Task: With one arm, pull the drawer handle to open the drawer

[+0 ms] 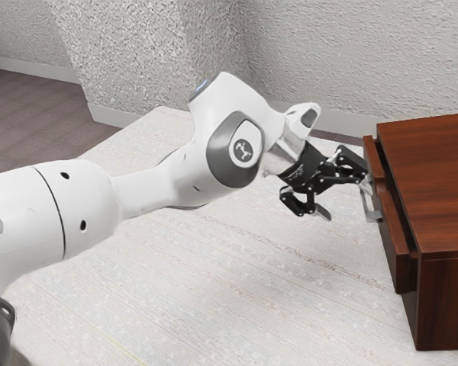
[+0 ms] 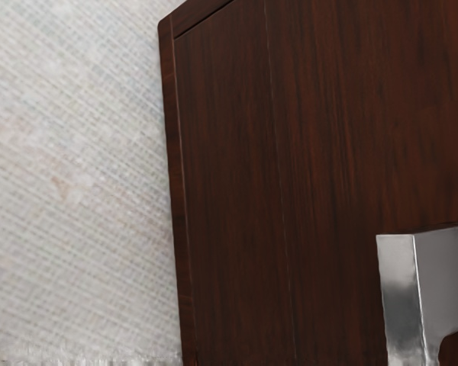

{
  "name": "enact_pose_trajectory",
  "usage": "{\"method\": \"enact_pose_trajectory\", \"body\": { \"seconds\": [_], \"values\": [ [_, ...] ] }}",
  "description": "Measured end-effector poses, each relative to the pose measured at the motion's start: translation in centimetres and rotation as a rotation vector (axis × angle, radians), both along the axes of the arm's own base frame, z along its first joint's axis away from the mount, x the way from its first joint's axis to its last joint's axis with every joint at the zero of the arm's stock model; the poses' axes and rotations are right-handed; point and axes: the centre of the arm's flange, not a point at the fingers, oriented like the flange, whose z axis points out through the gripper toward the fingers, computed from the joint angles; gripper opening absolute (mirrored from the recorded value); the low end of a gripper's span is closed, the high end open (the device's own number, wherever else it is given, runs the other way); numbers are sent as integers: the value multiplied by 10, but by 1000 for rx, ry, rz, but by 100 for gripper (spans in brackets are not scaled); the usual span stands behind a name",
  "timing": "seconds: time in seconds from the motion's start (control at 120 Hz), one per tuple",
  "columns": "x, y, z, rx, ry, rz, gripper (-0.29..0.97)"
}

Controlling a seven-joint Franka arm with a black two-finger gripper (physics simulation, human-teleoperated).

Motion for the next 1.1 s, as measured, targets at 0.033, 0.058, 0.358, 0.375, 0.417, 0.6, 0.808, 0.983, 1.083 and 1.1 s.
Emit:
{"method": "enact_pose_trajectory", "body": {
  "seconds": [0.033,0.058,0.358,0.375,0.417,0.6,0.808,0.983,1.083,1.1],
  "values": [
    [-3,0,-1,0,7,-2,68],
    [-4,0,-2,0,13,-2,68],
    [-15,11,4,20,24,4,68],
    [-16,13,4,22,24,6,68],
    [-18,15,5,25,26,9,68],
    [-33,19,10,29,34,10,68],
    [-47,23,13,46,42,7,68],
    [-51,30,13,71,45,7,68],
    [-51,42,15,87,48,18,68],
    [-51,43,15,89,49,19,68]
  ]
}}
